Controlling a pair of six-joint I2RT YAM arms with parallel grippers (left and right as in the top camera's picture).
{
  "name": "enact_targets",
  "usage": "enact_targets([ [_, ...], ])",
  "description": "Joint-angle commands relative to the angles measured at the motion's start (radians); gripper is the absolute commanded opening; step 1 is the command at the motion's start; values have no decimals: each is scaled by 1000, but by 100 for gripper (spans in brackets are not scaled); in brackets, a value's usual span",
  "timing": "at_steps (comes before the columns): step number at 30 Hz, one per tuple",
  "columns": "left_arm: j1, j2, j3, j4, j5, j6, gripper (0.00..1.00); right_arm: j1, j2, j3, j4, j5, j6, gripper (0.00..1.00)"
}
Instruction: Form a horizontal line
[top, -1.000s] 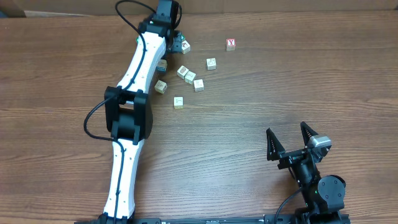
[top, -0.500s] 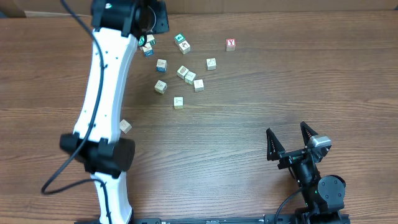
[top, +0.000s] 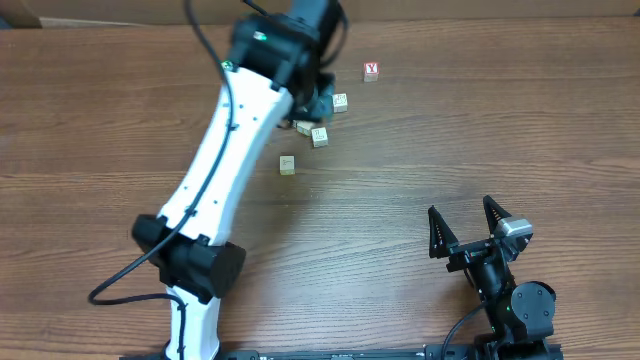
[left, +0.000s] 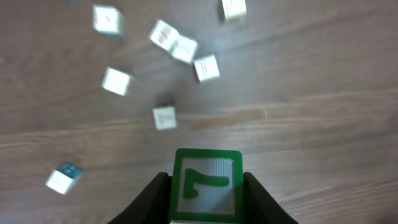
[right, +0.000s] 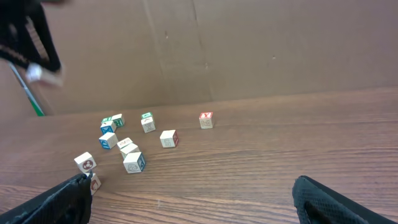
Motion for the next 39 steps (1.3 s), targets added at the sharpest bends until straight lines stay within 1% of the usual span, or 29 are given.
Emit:
enact_targets([
  [1, -44, 26, -135, 45, -10, -80, 27, -3, -5, -10, 3, 8, 2, 100],
  [6, -85, 26, -351, 181, -9, -175, 25, -3, -5, -10, 3, 8, 2, 100],
  [11, -103, 26, -552, 364, -11, -245, 25, -3, -5, -10, 3, 8, 2, 100],
  [14, -100, 26, -629, 461, -40, -264, 25, -3, -5, -10, 3, 8, 2, 100],
  [18, -104, 26, -710, 568, -127, -278, 27, -3, -5, -10, 3, 8, 2, 100],
  [20, -106, 27, -738, 592, -142, -280, 27, -3, -5, -10, 3, 8, 2, 100],
  [23, -106, 26, -765, 594, -142, -278, 27, -3, -5, -10, 3, 8, 2, 100],
  [26, -104, 27, -769, 559, -142, -269, 25, -3, -5, -10, 3, 8, 2, 100],
  [29, -104, 26, -769, 541, -121, -220, 23, -3, -5, -10, 3, 8, 2, 100],
  [31, -104, 26, -769, 515, -96, -206, 19, -3, -5, -10, 3, 8, 2, 100],
  [34, -104, 26, -769, 468, -100, -202, 13, -3, -5, -10, 3, 8, 2, 100],
  [39, -102, 24, -769, 398, -105, -203, 13, -3, -5, -10, 3, 8, 2, 100],
])
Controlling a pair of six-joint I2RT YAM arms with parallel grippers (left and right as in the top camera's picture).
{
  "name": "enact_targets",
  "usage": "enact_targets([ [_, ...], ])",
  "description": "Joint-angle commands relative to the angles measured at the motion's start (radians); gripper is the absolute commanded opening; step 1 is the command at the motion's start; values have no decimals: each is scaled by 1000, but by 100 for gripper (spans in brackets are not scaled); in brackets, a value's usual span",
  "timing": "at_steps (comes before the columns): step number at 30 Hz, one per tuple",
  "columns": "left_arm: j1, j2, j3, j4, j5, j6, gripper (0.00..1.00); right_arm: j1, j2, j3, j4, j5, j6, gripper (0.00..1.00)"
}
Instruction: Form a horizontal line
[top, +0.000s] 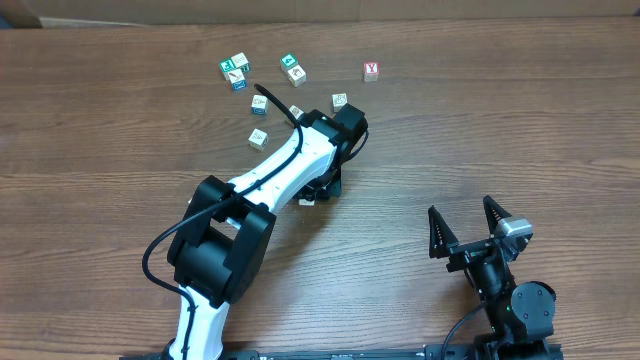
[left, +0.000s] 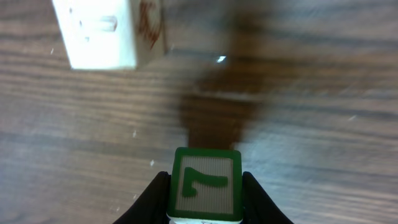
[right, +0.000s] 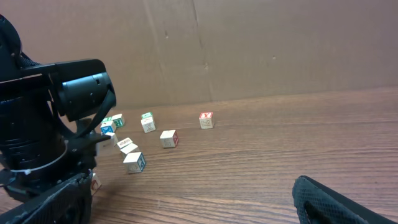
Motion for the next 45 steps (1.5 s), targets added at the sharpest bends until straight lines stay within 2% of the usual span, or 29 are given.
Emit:
enact_targets([
  [1, -2, 0, -7, -44, 0, 19, 14, -3, -5, -10, 3, 8, 2, 100],
  [7, 2, 0, -7, -125, -10, 19, 17, -3, -5, -10, 3, 8, 2, 100],
  [13, 31, 0, -7, -138, -30, 11, 18, -3, -5, -10, 3, 8, 2, 100],
  [23, 163, 0, -7, -164, -32, 21, 20, -3, -5, -10, 3, 8, 2, 100],
  [33, 275, 0, -7, -102, -26, 103, 23, -3, -5, -10, 3, 8, 2, 100],
  [41, 317, 0, -7, 27, -6, 274, 27, -3, -5, -10, 3, 8, 2, 100],
  [45, 321, 0, -7, 58, 8, 318, 29, -3, -5, -10, 3, 8, 2, 100],
])
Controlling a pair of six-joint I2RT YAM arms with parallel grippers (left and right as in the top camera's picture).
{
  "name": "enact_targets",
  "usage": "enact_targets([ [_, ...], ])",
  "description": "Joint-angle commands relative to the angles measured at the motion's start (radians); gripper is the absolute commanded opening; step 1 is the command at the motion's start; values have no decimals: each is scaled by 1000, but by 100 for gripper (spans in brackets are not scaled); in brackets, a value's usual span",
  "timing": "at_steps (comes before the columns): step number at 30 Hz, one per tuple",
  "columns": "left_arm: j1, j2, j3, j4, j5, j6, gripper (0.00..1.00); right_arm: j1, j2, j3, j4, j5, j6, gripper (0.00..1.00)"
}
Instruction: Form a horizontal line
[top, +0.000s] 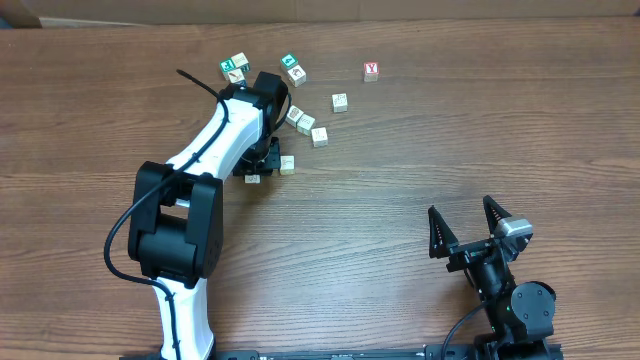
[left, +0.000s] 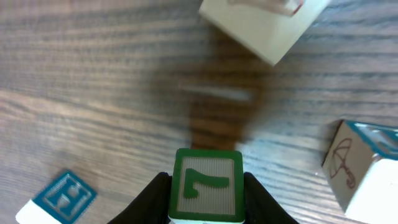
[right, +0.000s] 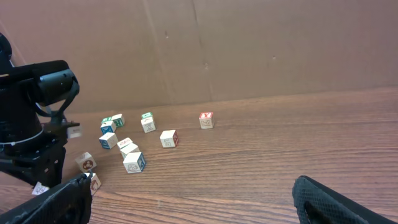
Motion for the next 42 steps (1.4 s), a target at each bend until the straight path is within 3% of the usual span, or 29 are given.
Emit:
enact_targets([
  [1, 5, 1, -7, 22, 38, 108, 29, -4, -5, -10, 4, 8, 2, 100],
  [8, 5, 1, -13, 43, 85, 150, 34, -4, -5, -10, 4, 8, 2, 100],
  [13, 7, 1, -42, 67, 84, 140, 57, -4, -5, -10, 4, 8, 2, 100],
  [16, 7, 1, -63, 87, 84, 140, 62, -4, -5, -10, 4, 8, 2, 100],
  [21, 7, 1, -74, 97, 84, 140, 59, -4, -5, -10, 4, 8, 2, 100],
  [25, 9, 1, -74, 100, 82, 140, 47, -4, -5, -10, 4, 8, 2, 100],
  [35, 18, 1, -74, 27, 93, 205, 57, -4, -5, -10, 4, 8, 2, 100],
  [42, 67, 1, -74, -10, 16, 231, 49, -4, -5, -10, 4, 8, 2, 100],
])
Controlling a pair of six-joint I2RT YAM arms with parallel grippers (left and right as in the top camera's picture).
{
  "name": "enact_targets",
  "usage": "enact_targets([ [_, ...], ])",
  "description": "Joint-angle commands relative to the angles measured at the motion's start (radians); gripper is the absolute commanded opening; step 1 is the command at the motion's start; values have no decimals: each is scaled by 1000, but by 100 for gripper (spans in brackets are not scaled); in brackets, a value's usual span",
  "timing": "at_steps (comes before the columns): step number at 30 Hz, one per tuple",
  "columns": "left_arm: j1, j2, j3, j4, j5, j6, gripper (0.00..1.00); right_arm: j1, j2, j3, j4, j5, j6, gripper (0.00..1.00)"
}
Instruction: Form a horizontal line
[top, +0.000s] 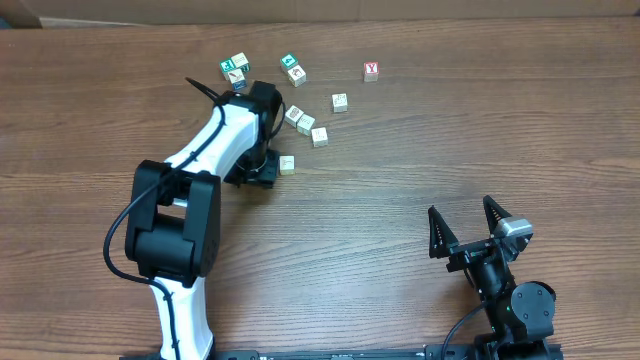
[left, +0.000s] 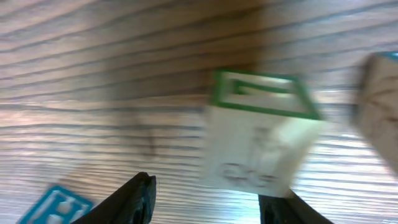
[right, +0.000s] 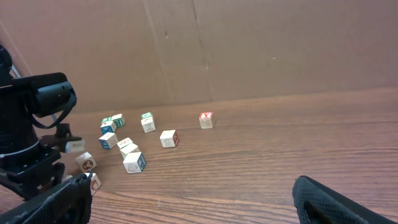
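Note:
A white block with a green-framed face (left: 261, 137) lies on the wood between the spread fingers (left: 140, 196) of my left gripper (left: 208, 193), which is open and no longer grips it. From above, the left gripper (top: 255, 170) sits low on the table just left of a pale block (top: 287, 163) and hides the green block. Other small blocks are scattered behind it: a short diagonal run (top: 305, 124), a green-faced pair (top: 294, 68), another pair (top: 233, 67) and a red Y block (top: 371, 70). My right gripper (top: 465, 235) stands open and empty near the front right.
In the left wrist view a blue-patterned block (left: 56, 204) lies at the lower left and another block (left: 380, 106) at the right edge. A cardboard wall (right: 249, 50) rises behind the table (top: 420, 170). One single block (top: 340, 101) lies right of the diagonal run.
My left gripper has opened and let go of the green-framed block, which now rests on the table between its fingers. The right arm has not moved.
My left gripper was shut on the green-framed block high over the scattered blocks. Then it held the block low over the table right of the cluster, then further left beside a pale block. Now the block lies released there.

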Motion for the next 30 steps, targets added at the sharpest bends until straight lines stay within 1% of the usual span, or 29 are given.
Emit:
enact_targets([
  [1, 49, 1, -11, -6, -54, 36, 49, -3, -5, -10, 3, 8, 3, 100],
  [5, 93, 1, -11, -4, -57, 36, 47, -3, -5, -10, 3, 8, 3, 100],
  [8, 125, 1, -11, 23, -56, 35, 41, -3, -5, -10, 3, 8, 3, 100],
  [9, 136, 1, -11, 45, -53, 34, 38, -3, -5, -10, 3, 8, 3, 100],
  [13, 152, 1, -11, 100, 4, 32, 16, -3, -5, -10, 3, 8, 3, 100],
  [15, 152, 1, -11, 122, 41, 32, 10, -3, -5, -10, 3, 8, 3, 100],
  [19, 143, 1, -11, 157, 90, 32, 9, -3, -5, -10, 3, 8, 3, 100],
  [23, 132, 1, -11, 151, 149, 32, 9, -3, -5, -10, 3, 8, 3, 100],
  [30, 117, 1, -11, 133, 158, 17, 8, -3, -5, -10, 3, 8, 3, 100],
])
